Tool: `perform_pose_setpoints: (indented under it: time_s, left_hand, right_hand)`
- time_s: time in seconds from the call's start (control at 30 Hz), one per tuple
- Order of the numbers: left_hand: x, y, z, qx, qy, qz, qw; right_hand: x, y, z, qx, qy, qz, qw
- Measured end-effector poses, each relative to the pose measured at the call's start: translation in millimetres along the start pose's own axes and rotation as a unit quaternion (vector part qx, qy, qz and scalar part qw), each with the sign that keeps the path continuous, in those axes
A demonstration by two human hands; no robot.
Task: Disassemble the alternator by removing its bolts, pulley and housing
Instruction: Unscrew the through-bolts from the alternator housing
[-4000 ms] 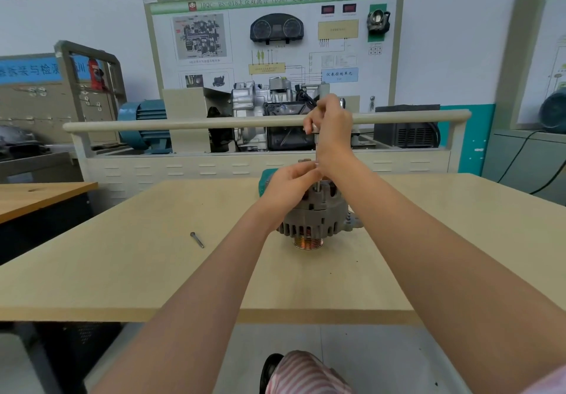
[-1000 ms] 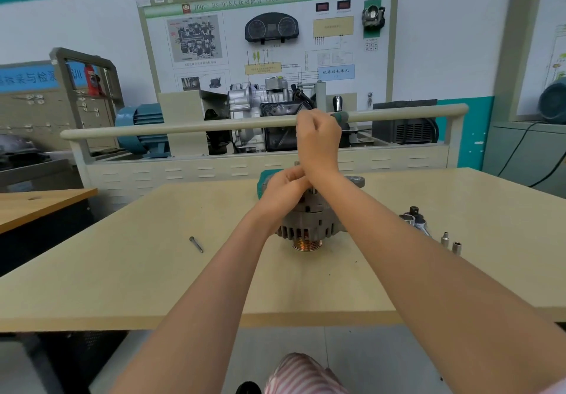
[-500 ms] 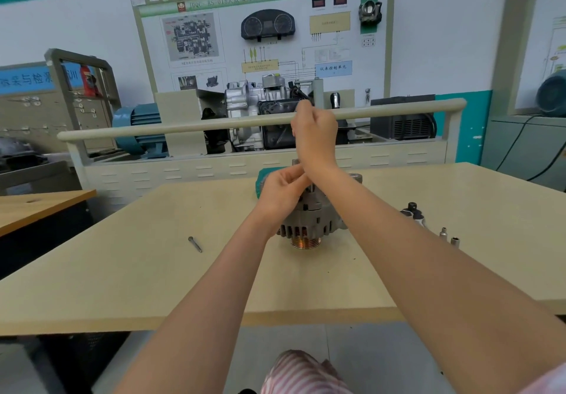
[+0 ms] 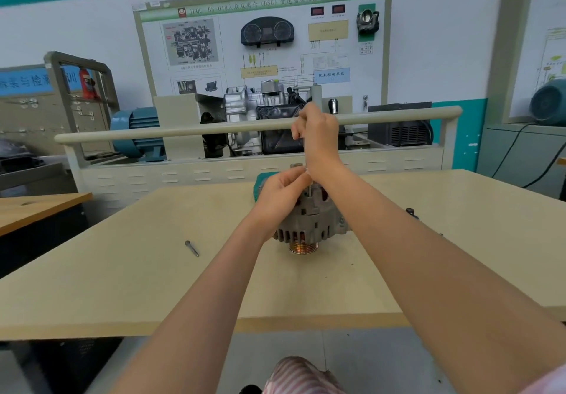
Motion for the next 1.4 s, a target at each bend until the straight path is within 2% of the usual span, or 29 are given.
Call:
perform_pose_setpoints:
  time_s: [0.1, 0.23, 0.3, 0.4, 0.47, 0.53, 0.6, 0.67, 0.7, 0.73, 0.8, 0.87, 0.9, 0.97, 1.03, 1.07, 1.1, 1.13, 1.17, 1.2, 1.23, 1.27, 1.3, 1.33, 1.37, 1.4]
  left_hand:
    - [-0.3, 0.6, -0.4, 0.007, -0.001, -0.005, 1.000]
    - [0.4, -0.8, -1.7, 0.013, -0.028, 0.021, 0.999]
    - [1.1, -0.4, -3.2, 0.013, -0.036, 0.034, 0.999]
    - [0.0, -0.7, -3.4, 0.002, -0.032, 0.049, 0.998]
    - [-2.7, -0.1, -5.2, -0.011, -0.015, 0.067, 0.998]
    - [-2.9, 0.8, -6.6, -0.025, -0.006, 0.075, 0.997]
    - [-1.5, -0.3, -7.0, -0.039, -0.033, 0.084, 0.995]
    - [-0.9, -0.7, -6.0, -0.037, -0.042, 0.088, 0.995]
    - [-0.6, -0.4, -5.4, -0.029, -0.022, 0.084, 0.996]
    - [0.1, -0.6, -4.3, -0.022, -0.004, 0.078, 0.997]
    - [0.3, -1.1, -2.3, -0.020, 0.008, 0.063, 0.998]
    - [1.1, -1.2, -2.1, -0.021, -0.009, 0.043, 0.999]
    - [1.3, -1.2, -1.9, -0.020, -0.008, 0.037, 0.999]
    - [0.7, -0.6, -2.3, -0.012, 0.000, 0.033, 0.999]
    - [-1.0, -0.1, -2.4, -0.003, -0.003, 0.034, 0.999]
    - [-1.6, 0.0, -2.8, -0.001, -0.006, 0.032, 0.999]
    - [-1.9, -0.1, -3.3, 0.002, -0.006, 0.032, 0.999]
    - [-2.6, -0.1, -3.9, 0.004, -0.003, 0.037, 0.999]
    - [-3.6, -0.1, -4.5, 0.004, 0.000, 0.049, 0.999]
    - [-4.9, 0.6, -5.7, 0.000, 0.004, 0.064, 0.998]
    - [-5.7, 1.2, -6.8, -0.006, 0.009, 0.075, 0.997]
    - [-5.7, 2.0, -7.1, -0.010, 0.015, 0.078, 0.997]
    - [-5.1, 2.2, -6.9, -0.011, 0.018, 0.076, 0.997]
    - [-4.5, 2.2, -6.6, -0.009, 0.016, 0.075, 0.997]
    - [-4.4, 2.1, -6.0, -0.007, 0.011, 0.075, 0.997]
    - [-4.3, 1.8, -5.6, -0.007, 0.005, 0.075, 0.997]
  right_hand:
    - [1.9, 2.8, -1.6, 0.049, 0.078, -0.013, 0.996]
    - [2.9, 3.4, -2.3, 0.075, 0.088, -0.013, 0.993]
    - [2.9, 0.8, -1.3, 0.066, 0.044, 0.008, 0.997]
    - [5.9, -10.6, -1.3, -0.053, -0.117, 0.024, 0.991]
    - [9.1, -18.7, -0.5, -0.156, -0.250, 0.022, 0.955]
    - [10.7, -25.0, -1.1, -0.219, -0.404, 0.059, 0.886]
    - [12.4, -28.6, 1.2, -0.224, -0.527, 0.091, 0.814]
    - [13.2, -29.1, 3.0, -0.217, -0.564, 0.095, 0.791]
    - [12.7, -27.8, 2.0, -0.218, -0.552, 0.090, 0.800]
    - [11.1, -25.9, -0.3, -0.219, -0.517, 0.083, 0.823]
    - [7.0, -17.1, -3.7, -0.177, -0.380, 0.051, 0.906]
    - [2.8, -8.6, -3.7, -0.075, -0.166, 0.023, 0.983]
    - [1.1, -4.8, -2.0, -0.024, -0.066, 0.016, 0.997]
    - [-1.8, 1.9, 1.4, 0.059, 0.075, -0.009, 0.995]
    - [-1.3, 3.8, 1.9, 0.095, 0.147, -0.036, 0.984]
    - [0.3, 1.8, 2.0, 0.095, 0.140, -0.037, 0.985]
    - [1.9, -1.6, 1.3, 0.070, 0.095, -0.026, 0.993]
    - [2.8, -6.8, 0.5, 0.019, 0.003, -0.009, 1.000]
    - [3.9, -13.3, -0.6, -0.058, -0.134, 0.007, 0.989]
    - [5.9, -19.9, -0.5, -0.143, -0.298, 0.030, 0.943]
    - [8.7, -25.9, 1.0, -0.202, -0.455, 0.056, 0.866]
    - [11.6, -28.5, 3.1, -0.226, -0.569, 0.072, 0.787]
    - [12.8, -28.4, 4.9, -0.225, -0.630, 0.077, 0.740]
    - [13.4, -27.4, 4.3, -0.221, -0.648, 0.074, 0.726]
    - [14.0, -26.1, 2.6, -0.221, -0.632, 0.068, 0.739]
    - [13.9, -25.5, 0.0, -0.224, -0.592, 0.061, 0.772]
Point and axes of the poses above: each hand's wrist, its own y-axis towards the middle knuckle, its own x-axis out of the palm, z = x × y, the point moved 4 cm from there along y, towards the middle knuckle, and after that the axes turned 4 degrees about -y, right-handed, at the moved point
